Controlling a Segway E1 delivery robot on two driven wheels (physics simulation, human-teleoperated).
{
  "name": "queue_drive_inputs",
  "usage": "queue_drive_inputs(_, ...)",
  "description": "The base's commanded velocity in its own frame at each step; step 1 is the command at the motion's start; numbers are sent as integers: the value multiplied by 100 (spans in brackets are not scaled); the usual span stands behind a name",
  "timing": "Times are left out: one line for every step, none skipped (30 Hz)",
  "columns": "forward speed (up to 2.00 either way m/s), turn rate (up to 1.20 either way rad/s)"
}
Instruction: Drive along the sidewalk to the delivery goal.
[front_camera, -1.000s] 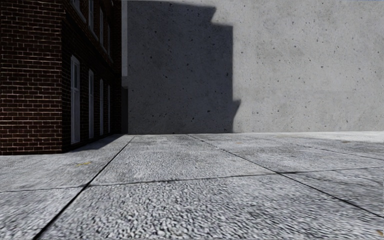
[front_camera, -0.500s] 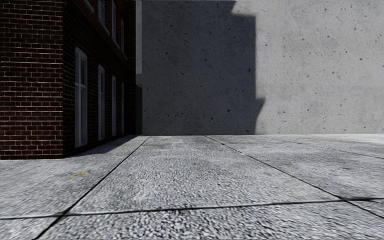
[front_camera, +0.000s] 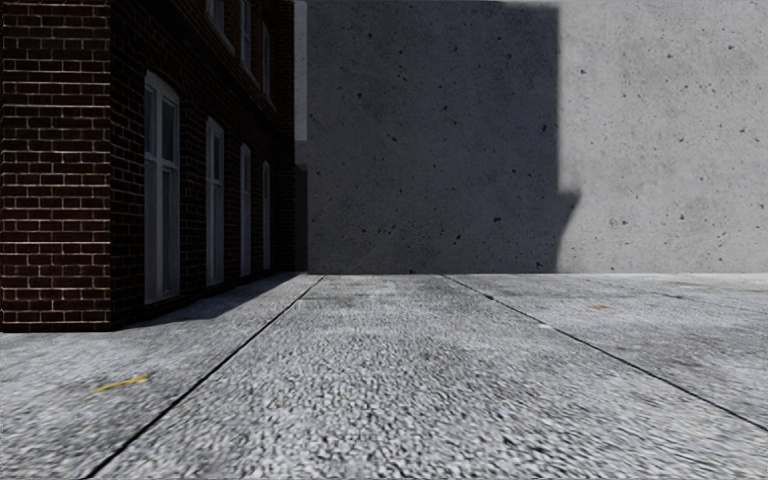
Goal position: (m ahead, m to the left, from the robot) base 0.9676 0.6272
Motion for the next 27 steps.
queue_drive_inputs(162, 28)
queue_drive_inputs(162, 28)
queue_drive_inputs(162, 28)
queue_drive_inputs(162, 28)
queue_drive_inputs(162, 28)
queue_drive_inputs(162, 28)
queue_drive_inputs(162, 28)
queue_drive_inputs(162, 27)
queue_drive_inputs(162, 19)
queue_drive_inputs(162, 0)
queue_drive_inputs(162, 0)
queue_drive_inputs(162, 0)
queue_drive_inputs(162, 0)
queue_drive_inputs(162, 0)
queue_drive_inputs(162, 0)
queue_drive_inputs(162, 0)
queue_drive_inputs(162, 0)
queue_drive_inputs(162, 0)
queue_drive_inputs(162, 0)
queue_drive_inputs(162, 0)
queue_drive_inputs(162, 0)
queue_drive_inputs(162, 0)
queue_drive_inputs(162, 0)
queue_drive_inputs(162, 0)
queue_drive_inputs(162, 0)
queue_drive_inputs(81, 0)
queue_drive_inputs(0, 0)
